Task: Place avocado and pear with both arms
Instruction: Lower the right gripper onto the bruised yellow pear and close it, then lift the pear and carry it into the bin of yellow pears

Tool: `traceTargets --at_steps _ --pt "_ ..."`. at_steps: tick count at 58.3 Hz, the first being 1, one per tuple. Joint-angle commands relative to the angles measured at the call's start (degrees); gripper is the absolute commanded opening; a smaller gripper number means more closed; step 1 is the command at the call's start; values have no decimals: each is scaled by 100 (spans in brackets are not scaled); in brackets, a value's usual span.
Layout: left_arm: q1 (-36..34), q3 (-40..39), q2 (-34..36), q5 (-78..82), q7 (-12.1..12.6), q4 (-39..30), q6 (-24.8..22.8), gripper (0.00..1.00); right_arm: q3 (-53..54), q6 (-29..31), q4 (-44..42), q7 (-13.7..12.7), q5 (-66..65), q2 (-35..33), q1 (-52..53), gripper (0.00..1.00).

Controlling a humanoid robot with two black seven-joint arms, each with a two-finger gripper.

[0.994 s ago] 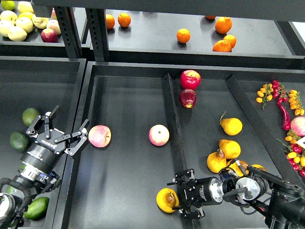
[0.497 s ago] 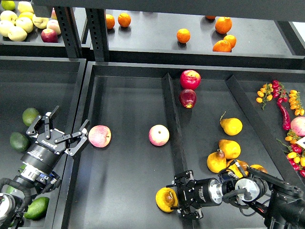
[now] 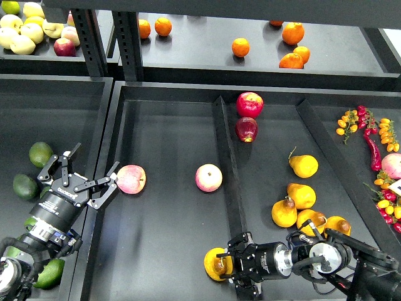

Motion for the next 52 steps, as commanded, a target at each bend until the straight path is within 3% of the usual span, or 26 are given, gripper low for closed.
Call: traceTargets --at_steps 1,25,52 --pt "16 0 0 0 0 9 0 99 57 -12 -34 3 -9 11 -43 20" --pt "59 0 0 0 0 9 0 99 505 -12 54 3 325 11 -52 10" --pt "77 0 0 53 0 9 0 99 1419 -354 933 3 554 -183 -61 10"
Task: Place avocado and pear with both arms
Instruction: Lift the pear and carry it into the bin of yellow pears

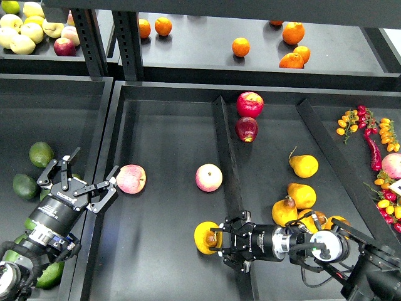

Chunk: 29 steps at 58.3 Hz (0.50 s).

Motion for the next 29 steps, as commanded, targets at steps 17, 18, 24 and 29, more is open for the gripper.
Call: traceTargets --at_steps 17,18,24,29 --pt "18 -7 0 24 0 -43 3 99 331 93 657 -1 144 -1581 -115 11" --pt "18 -7 0 24 0 -43 3 99 331 111 666 -1 152 -1625 -133 11" --pt "18 -7 0 24 0 -43 3 99 331 339 710 -1 188 -2012 -335 11" --pt "26 -7 0 24 0 -43 3 99 331 533 683 -1 170 -2232 -511 12"
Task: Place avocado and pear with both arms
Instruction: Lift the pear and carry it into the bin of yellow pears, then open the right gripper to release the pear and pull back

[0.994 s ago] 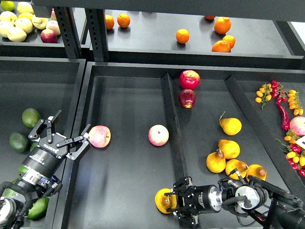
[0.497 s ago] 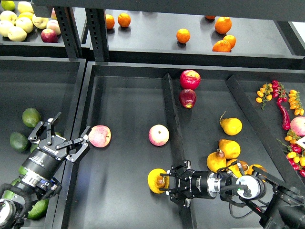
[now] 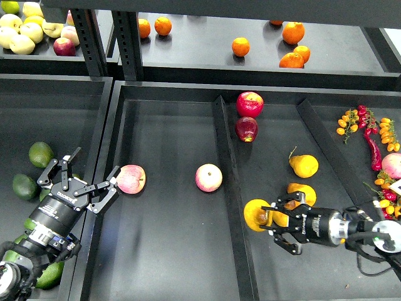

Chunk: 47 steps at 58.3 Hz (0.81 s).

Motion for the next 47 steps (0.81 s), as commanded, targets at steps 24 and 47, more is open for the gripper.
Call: traceTargets --at_steps 24,47 --pt "26 10 0 0 0 -3 0 99 -59 550 -532 0 -158 -310 -536 13" --pt "35 28 0 0 0 33 0 99 -51 550 -1007 0 -404 156 -545 21"
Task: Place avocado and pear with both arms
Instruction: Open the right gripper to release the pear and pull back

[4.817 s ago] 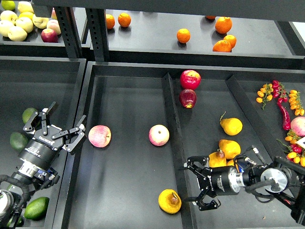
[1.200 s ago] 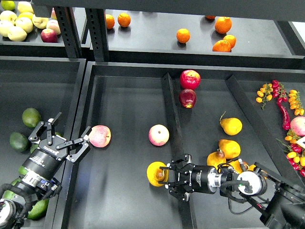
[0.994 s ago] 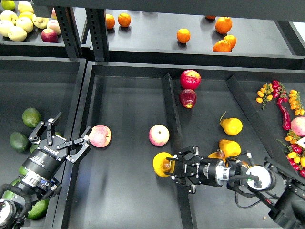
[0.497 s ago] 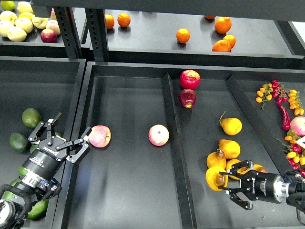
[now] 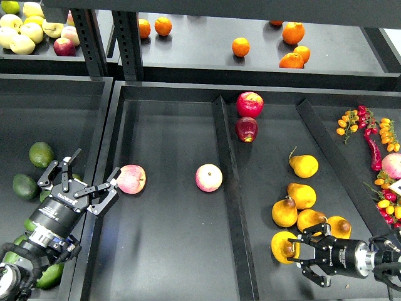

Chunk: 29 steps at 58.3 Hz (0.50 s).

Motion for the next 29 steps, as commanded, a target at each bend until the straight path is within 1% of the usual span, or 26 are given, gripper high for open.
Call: traceTargets --at_steps 1,9,12,15,17,22,29 --pt "0 2 0 0 0 10 -3 99 3 -3 -30 0 -13 30 1 22" --pt "0 11 0 0 0 19 -3 99 3 -3 -56 0 -13 30 -8 24" --pt "0 19 0 0 0 19 -3 99 3 -3 -73 0 -21 30 -8 27" --pt "0 28 0 0 0 19 -3 99 12 -3 -82 0 -48 30 -8 33" --pt "0 28 0 0 0 10 -3 99 3 -3 -108 0 -100 30 -8 40" --pt "8 28 0 0 0 19 -3 99 3 -12 -126 0 -223 30 -8 53" --pt "8 37 0 0 0 36 -3 99 12 -21 -91 0 -267 21 -52 60"
